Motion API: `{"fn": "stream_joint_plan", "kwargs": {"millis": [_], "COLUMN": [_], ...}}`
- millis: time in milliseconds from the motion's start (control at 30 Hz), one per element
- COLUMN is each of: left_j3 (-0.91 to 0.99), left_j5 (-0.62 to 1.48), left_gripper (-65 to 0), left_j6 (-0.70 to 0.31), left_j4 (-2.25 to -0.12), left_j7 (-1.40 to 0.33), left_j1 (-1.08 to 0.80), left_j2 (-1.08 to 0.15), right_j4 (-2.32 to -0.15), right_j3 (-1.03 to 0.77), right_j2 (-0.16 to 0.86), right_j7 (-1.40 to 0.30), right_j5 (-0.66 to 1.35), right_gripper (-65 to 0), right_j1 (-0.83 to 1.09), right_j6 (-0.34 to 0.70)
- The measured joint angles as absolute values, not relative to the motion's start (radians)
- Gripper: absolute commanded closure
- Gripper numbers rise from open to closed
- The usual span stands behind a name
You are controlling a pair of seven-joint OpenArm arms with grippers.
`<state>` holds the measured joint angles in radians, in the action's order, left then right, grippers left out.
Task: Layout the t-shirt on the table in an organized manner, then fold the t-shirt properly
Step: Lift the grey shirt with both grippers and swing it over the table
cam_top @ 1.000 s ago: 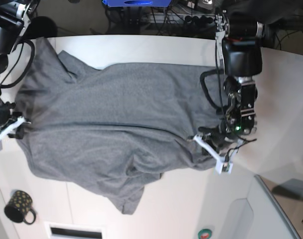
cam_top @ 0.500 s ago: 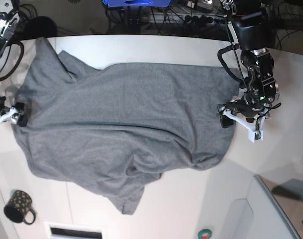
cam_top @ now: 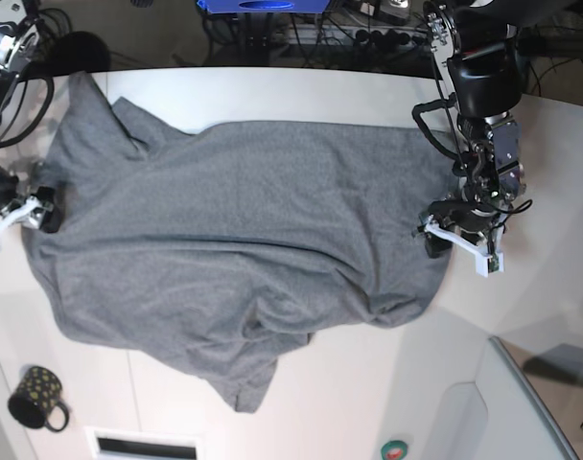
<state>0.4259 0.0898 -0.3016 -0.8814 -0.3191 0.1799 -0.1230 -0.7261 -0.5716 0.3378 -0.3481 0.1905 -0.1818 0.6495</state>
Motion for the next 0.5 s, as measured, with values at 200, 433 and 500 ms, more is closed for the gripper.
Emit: {"fn": "stream_joint_plan", "kwargs": {"millis": [200,433,500], "left_j3": [0.436,0.434,0.431], "left_j5": [0.124,0.130,0.123], "left_gripper": [0.0,0.0,0.0], "left_j6": [-0.420,-0.427,-0.437], "left_j4": [-0.834,-0.846,-0.899], "left_j7": [-0.305,-0.307,-0.353], "left_j1": [0.180,0.168,0.147], "left_j2": [-0.122,-0.126,-0.137], "right_j4": [-0.727,-0.734,-0.747], "right_j3": [-0.571,-0.570,-0.570], "right_j2": [0.315,0.299,0.298], "right_j7": [-0.340,-0.345,-0.352], "right_j5": [0.192,0.197,0.192], "right_gripper": [-32.9,-1.4,-0.6], "right_j1": [-0.183,-0.165,-0.158], "right_j6": [0.649,0.673,0.685]}}
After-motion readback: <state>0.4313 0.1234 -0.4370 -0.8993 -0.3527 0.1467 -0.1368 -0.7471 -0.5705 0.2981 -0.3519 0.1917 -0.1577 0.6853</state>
